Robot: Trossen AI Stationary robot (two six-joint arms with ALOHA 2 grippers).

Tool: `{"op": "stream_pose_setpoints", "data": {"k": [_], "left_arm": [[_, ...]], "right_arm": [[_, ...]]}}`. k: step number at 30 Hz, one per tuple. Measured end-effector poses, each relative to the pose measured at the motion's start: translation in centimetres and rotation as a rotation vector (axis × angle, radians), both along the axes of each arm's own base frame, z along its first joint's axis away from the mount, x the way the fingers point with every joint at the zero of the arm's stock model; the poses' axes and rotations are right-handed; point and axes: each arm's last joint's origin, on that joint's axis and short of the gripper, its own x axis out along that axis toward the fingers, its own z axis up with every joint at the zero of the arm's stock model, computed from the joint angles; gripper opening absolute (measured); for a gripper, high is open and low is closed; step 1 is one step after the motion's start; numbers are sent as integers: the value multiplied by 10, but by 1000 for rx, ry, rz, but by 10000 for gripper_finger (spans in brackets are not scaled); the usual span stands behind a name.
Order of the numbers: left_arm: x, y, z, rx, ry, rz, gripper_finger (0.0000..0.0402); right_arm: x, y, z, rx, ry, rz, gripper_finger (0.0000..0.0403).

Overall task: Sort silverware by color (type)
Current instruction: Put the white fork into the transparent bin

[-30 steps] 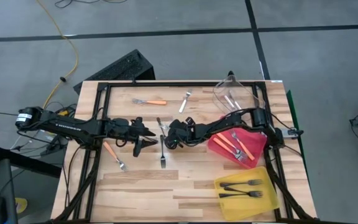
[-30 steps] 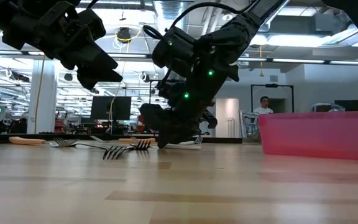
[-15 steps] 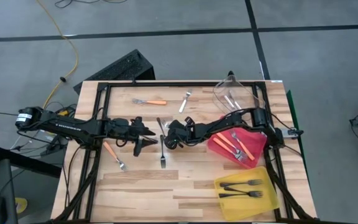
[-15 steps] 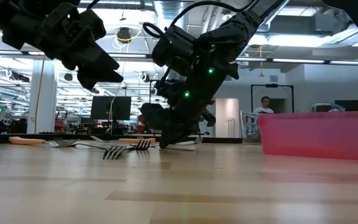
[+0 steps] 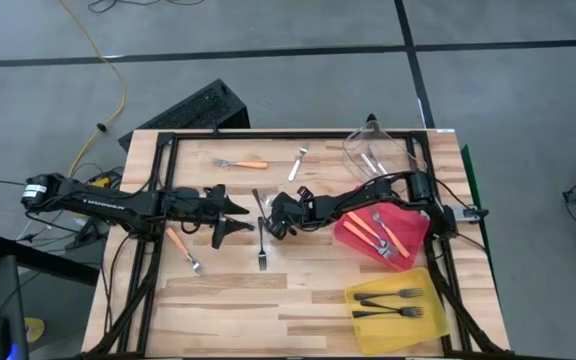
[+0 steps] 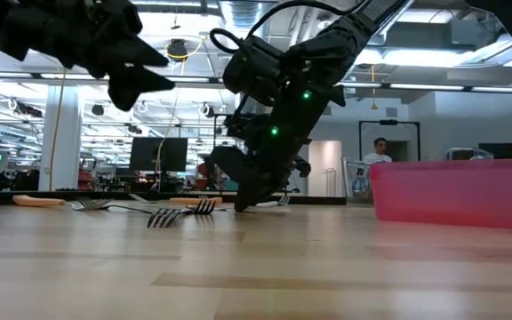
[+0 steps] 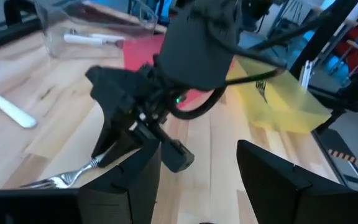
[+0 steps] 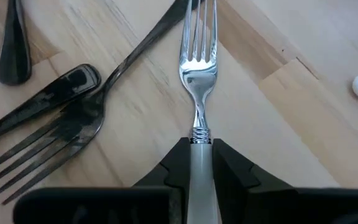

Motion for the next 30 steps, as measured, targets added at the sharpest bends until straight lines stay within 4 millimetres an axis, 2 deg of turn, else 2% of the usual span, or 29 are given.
{"op": "stream_pose_setpoints", "data": {"k": [8,13,17,23,30], "left_arm": [[-17,1,14,20,-52,39,195],[-26,2,14,32,-29,65,195],[-28,3,14,34,-18,72,195],[-31,3,16,39,-30,75,195],[-32,3,17,46,-33,83,195]], "right_arm": [[-4,-10,27,-23,-27,23,73],[-5,-17,43,-52,-61,35,73],[-10,-24,63,-65,-89,51,74],[-25,-29,111,-116,-154,80,74],[-57,-36,162,-164,-170,99,74]]}}
